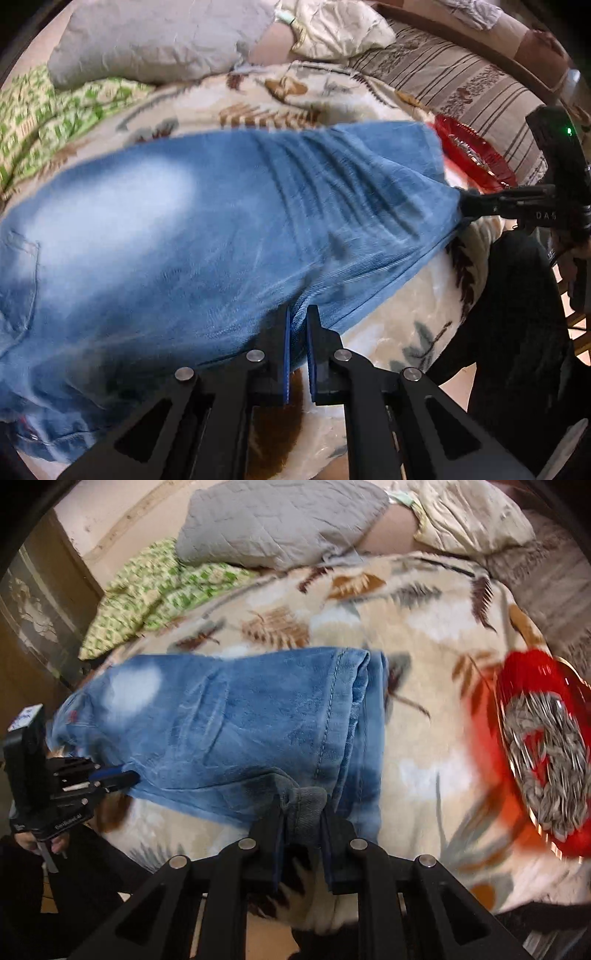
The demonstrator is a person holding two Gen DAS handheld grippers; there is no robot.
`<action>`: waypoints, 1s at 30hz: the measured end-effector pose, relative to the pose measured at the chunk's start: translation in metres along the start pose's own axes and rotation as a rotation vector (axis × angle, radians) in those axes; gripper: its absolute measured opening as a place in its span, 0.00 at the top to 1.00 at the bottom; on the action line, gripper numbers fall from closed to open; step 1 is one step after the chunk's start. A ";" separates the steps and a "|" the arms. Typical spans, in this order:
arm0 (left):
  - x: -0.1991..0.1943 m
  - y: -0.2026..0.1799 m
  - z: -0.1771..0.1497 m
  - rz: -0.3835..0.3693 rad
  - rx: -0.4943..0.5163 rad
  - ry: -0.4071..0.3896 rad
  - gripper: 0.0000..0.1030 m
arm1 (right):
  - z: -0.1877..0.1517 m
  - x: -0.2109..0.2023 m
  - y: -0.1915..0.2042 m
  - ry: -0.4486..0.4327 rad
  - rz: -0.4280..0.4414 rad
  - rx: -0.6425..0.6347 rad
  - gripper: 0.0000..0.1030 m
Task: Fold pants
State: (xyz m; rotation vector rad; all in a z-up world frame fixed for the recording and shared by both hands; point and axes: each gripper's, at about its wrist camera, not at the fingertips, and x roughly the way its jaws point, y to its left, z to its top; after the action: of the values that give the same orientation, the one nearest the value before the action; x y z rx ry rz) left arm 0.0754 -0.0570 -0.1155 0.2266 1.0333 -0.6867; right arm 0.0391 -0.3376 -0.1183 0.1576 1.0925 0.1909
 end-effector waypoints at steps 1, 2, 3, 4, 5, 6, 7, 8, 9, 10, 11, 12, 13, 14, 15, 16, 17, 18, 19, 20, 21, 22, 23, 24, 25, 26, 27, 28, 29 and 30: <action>0.000 0.002 0.000 -0.008 -0.016 -0.002 0.93 | -0.001 0.006 -0.001 0.013 -0.005 0.007 0.83; 0.001 0.004 0.001 -0.014 -0.027 0.003 0.93 | -0.003 0.013 -0.002 0.026 -0.016 0.011 0.83; 0.002 0.004 0.002 -0.019 -0.037 0.008 0.93 | -0.002 0.015 0.000 0.025 -0.028 0.006 0.83; 0.003 0.005 0.002 -0.021 -0.047 0.013 0.93 | -0.002 0.017 0.003 0.024 -0.049 -0.004 0.83; 0.003 0.006 0.002 -0.021 -0.051 0.015 0.92 | -0.002 0.018 0.005 0.024 -0.066 -0.015 0.83; 0.003 0.005 0.001 -0.018 -0.052 0.016 0.92 | -0.002 0.019 0.006 0.024 -0.077 -0.021 0.83; 0.003 0.005 0.001 -0.011 -0.053 0.016 0.92 | -0.002 0.019 0.007 0.023 -0.084 -0.025 0.82; 0.004 0.004 0.002 -0.005 -0.053 0.017 0.91 | -0.003 0.019 0.007 0.022 -0.090 -0.024 0.81; 0.004 0.003 0.002 0.001 -0.054 0.017 0.91 | -0.002 0.018 0.006 0.020 -0.089 -0.019 0.79; 0.004 0.002 0.002 0.008 -0.055 0.018 0.91 | -0.002 0.017 0.005 0.018 -0.087 -0.007 0.77; 0.003 0.002 0.002 0.011 -0.055 0.018 0.91 | -0.003 0.016 0.004 0.011 -0.079 0.004 0.76; 0.003 0.002 0.003 0.010 -0.054 0.019 0.91 | -0.004 0.015 0.004 0.010 -0.082 0.003 0.75; 0.001 0.001 0.005 0.010 -0.052 0.023 0.88 | -0.004 0.013 0.006 0.008 -0.088 0.002 0.73; 0.000 -0.001 0.006 0.018 -0.049 0.026 0.75 | -0.005 0.010 0.007 0.005 -0.089 0.007 0.70; -0.003 -0.003 0.007 0.030 -0.044 0.029 0.60 | -0.005 0.007 0.008 -0.001 -0.082 0.011 0.62; -0.006 -0.005 0.008 0.047 -0.040 0.030 0.14 | -0.005 0.003 0.011 -0.011 -0.069 0.011 0.39; -0.010 -0.008 0.009 0.069 -0.039 0.018 0.00 | -0.006 -0.005 0.015 -0.039 -0.074 0.006 0.27; -0.017 -0.010 0.010 0.084 -0.033 -0.014 0.00 | -0.007 -0.013 0.018 -0.071 -0.097 -0.005 0.18; -0.025 -0.012 0.011 0.091 -0.025 -0.038 0.00 | -0.006 -0.019 0.020 -0.094 -0.110 -0.020 0.18; -0.030 -0.011 0.013 0.095 -0.026 -0.041 0.00 | -0.005 -0.025 0.024 -0.112 -0.120 -0.036 0.18; -0.035 -0.010 0.015 0.098 -0.034 -0.048 0.00 | -0.003 -0.031 0.026 -0.124 -0.123 -0.036 0.18; -0.042 -0.008 0.017 0.100 -0.047 -0.065 0.00 | -0.002 -0.037 0.027 -0.136 -0.117 -0.032 0.18; -0.050 -0.005 0.020 0.103 -0.060 -0.088 0.00 | 0.001 -0.042 0.029 -0.147 -0.109 -0.031 0.18; -0.059 -0.001 0.022 0.111 -0.075 -0.109 0.00 | 0.004 -0.046 0.030 -0.156 -0.108 -0.033 0.17; -0.067 0.002 0.024 0.120 -0.088 -0.127 0.00 | 0.007 -0.053 0.033 -0.183 -0.109 -0.039 0.15; -0.075 0.006 0.025 0.127 -0.103 -0.146 0.00 | 0.012 -0.057 0.037 -0.200 -0.108 -0.043 0.14; -0.082 0.009 0.026 0.136 -0.116 -0.161 0.00 | 0.016 -0.062 0.041 -0.217 -0.105 -0.051 0.12; -0.091 0.015 0.028 0.154 -0.136 -0.180 0.00 | 0.020 -0.064 0.045 -0.226 -0.103 -0.057 0.11; -0.099 0.019 0.028 0.170 -0.150 -0.196 0.00 | 0.024 -0.069 0.050 -0.240 -0.101 -0.069 0.11; -0.105 0.024 0.028 0.184 -0.161 -0.210 0.00 | 0.029 -0.071 0.056 -0.250 -0.099 -0.082 0.11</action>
State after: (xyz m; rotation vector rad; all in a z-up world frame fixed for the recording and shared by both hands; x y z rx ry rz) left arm 0.0757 -0.0085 -0.0155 0.1052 0.8496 -0.4477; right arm 0.0293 -0.3006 -0.0313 0.0516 0.8395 0.1227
